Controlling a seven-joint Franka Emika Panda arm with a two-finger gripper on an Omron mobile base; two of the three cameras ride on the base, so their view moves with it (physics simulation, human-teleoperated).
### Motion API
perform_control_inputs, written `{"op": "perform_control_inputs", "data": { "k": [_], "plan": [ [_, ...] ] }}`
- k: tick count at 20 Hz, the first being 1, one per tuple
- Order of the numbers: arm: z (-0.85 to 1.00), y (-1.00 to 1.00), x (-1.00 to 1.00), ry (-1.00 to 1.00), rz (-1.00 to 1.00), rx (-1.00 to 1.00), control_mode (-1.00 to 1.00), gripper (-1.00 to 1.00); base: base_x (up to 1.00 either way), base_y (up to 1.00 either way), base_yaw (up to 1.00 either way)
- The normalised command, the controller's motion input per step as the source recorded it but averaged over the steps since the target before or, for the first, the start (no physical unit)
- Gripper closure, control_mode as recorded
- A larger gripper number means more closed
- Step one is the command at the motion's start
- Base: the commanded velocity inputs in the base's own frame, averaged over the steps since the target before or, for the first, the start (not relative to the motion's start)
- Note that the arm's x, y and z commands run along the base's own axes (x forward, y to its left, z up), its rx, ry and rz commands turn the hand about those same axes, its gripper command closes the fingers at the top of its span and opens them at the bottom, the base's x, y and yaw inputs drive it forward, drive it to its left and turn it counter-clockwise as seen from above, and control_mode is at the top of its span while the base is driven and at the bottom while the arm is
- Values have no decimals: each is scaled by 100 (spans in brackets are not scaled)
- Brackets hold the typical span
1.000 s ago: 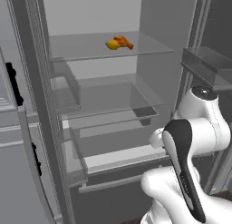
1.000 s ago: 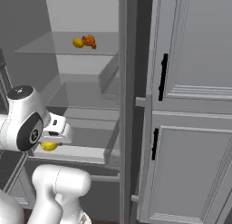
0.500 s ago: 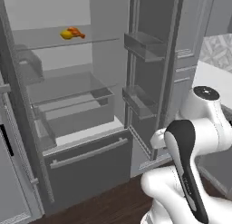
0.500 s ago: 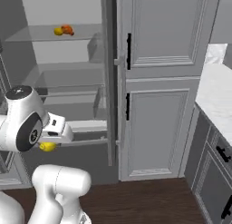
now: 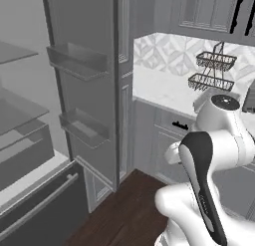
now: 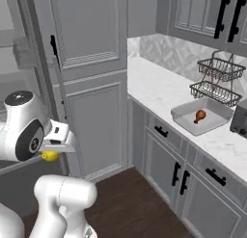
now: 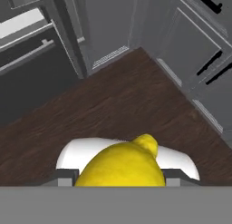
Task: Place one lemon and one chicken drumstick in each tupperware on the nearby counter, to pack two identical lunches.
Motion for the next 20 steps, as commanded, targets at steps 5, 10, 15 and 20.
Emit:
{"op": "perform_control_inputs", "data": {
  "k": [5,10,15,20],
  "plan": [
    [0,0,0,0,0,0,100,100,58,-51,-53],
    [0,0,0,0,0,0,100,100,53,-39,-41],
    [0,0,0,0,0,0,100,100,50,-14,-47],
    [0,0,0,0,0,0,100,100,65,-5,-31]
  ]
}}
